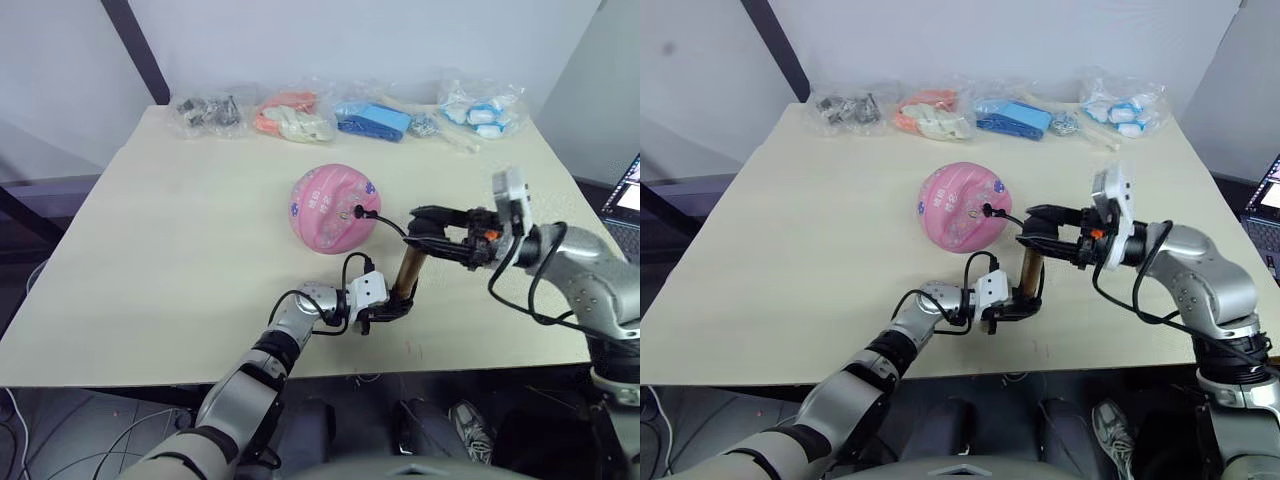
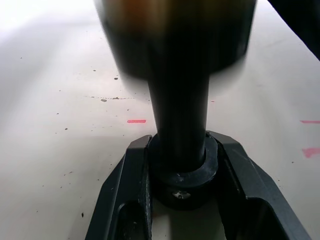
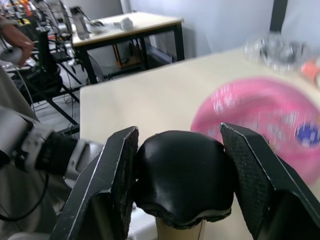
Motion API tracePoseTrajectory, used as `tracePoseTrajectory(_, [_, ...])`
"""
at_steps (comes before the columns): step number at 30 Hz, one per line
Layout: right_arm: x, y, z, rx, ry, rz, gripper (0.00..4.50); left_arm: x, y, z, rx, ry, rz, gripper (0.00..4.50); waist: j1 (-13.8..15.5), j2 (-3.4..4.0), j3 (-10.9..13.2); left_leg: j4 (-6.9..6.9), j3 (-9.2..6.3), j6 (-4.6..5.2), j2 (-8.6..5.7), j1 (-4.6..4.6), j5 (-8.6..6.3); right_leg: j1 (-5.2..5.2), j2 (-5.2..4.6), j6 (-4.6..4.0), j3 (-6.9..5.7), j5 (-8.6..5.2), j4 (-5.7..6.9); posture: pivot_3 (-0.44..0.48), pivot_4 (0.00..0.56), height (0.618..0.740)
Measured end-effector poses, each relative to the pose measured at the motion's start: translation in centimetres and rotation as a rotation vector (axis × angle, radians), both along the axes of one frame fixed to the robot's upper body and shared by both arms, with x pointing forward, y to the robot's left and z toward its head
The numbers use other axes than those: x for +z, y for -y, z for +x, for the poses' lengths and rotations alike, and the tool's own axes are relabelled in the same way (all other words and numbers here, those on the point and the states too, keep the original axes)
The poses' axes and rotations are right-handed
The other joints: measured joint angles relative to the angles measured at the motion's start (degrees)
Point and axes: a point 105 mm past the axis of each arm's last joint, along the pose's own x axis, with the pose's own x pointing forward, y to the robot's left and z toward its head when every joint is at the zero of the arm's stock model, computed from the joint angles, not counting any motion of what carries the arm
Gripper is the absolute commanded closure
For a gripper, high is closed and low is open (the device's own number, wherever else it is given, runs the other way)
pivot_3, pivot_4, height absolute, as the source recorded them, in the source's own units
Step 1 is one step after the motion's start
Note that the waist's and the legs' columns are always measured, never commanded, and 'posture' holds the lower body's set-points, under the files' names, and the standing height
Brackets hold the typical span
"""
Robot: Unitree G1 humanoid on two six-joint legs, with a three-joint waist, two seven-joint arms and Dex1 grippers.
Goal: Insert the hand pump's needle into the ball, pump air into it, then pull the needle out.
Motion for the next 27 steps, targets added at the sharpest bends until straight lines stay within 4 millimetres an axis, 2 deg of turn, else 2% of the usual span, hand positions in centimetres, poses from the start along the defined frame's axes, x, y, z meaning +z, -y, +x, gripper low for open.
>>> tracePoseTrajectory(9, [4.3, 0.5, -0.3, 0.036, 0.071, 0.042, 2.41, 0.1, 0.0, 0.0, -0.002, 0.004, -0.001, 3.38, 0.0, 0.04, 0.1, 0.02, -0.01, 0.0, 0.0, -0.01, 0.0, 0.0, -0.02, -0.06, 0.0, 0.04, 0.0, 0.0, 0.15, 0.74])
tracePoseTrajectory(12, [4.8, 0.7, -0.2, 0.022, 0.053, 0.082, 2.41, 0.1, 0.0, 0.0, -0.003, 0.004, -0.001, 3.38, 0.0, 0.0, 0.2, 0.01, -0.01, 0.0, 0.0, -0.01, 0.0, 0.0, -0.03, -0.06, 0.0, 0.04, 0.0, 0.0, 0.15, 0.74])
tracePoseTrajectory(17, [2.7, 0.8, -0.3, -0.001, 0.04, 0.082, 2.41, 0.1, 0.1, 0.0, -0.003, 0.002, -0.001, 3.38, 0.0, -0.04, 0.1, 0.01, 0.02, 0.0, -0.1, 0.03, 0.0, 0.04, -0.17, 0.06, 0.04, -0.01, -0.01, 0.0, 0.15, 0.74])
tracePoseTrajectory(23, [-2.2, -0.6, -0.6, 0.012, 0.044, -0.018, 2.41, -0.1, 0.0, 0.0, 0.003, -0.001, 0.001, 3.38, -0.2, -0.29, -0.2, 0.02, 0.03, 0.0, -0.15, 0.15, 0.0, 0.07, -0.3, 0.19, 0.01, -0.08, -0.01, 0.0, 0.15, 0.74])
tracePoseTrajectory(25, [-2.7, -0.8, -0.6, 0.009, 0.039, -0.023, 2.41, -0.1, 0.0, 0.0, 0.003, -0.001, 0.001, 3.38, -0.2, -0.31, -0.3, 0.02, 0.02, 0.0, -0.15, 0.15, 0.0, 0.07, -0.32, 0.19, 0.01, -0.08, -0.01, 0.0, 0.15, 0.74])
tracePoseTrajectory(27, [-4.4, -1.1, -0.4, 0.003, 0.028, -0.058, 2.41, -0.1, -0.1, 0.0, 0.003, -0.002, 0.002, 3.38, -0.3, -0.38, -0.4, 0.01, -0.01, 0.0, -0.16, 0.15, 0.0, 0.1, -0.35, 0.19, -0.03, -0.09, -0.01, 0.0, 0.15, 0.74])
